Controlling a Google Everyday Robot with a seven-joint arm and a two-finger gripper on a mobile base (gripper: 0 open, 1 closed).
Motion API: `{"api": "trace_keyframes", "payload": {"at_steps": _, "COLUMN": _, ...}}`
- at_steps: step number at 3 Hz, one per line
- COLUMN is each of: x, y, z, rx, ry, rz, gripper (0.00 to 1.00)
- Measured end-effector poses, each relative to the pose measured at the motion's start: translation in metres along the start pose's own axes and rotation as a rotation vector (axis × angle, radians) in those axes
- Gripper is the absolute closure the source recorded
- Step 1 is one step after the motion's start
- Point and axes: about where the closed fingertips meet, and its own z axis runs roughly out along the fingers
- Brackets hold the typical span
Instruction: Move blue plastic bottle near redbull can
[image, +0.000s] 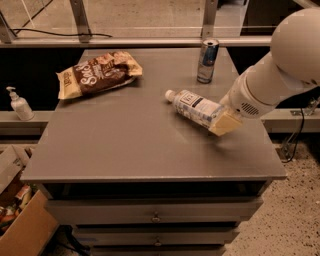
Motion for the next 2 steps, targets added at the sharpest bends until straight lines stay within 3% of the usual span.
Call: {"api": "trace_keyframes", "payload": {"at_steps": 2, "x": 0.019, "y": -0.071, "z": 0.021, "rx": 0.019, "ry": -0.001, "rz": 0.009, "gripper": 1.00}}
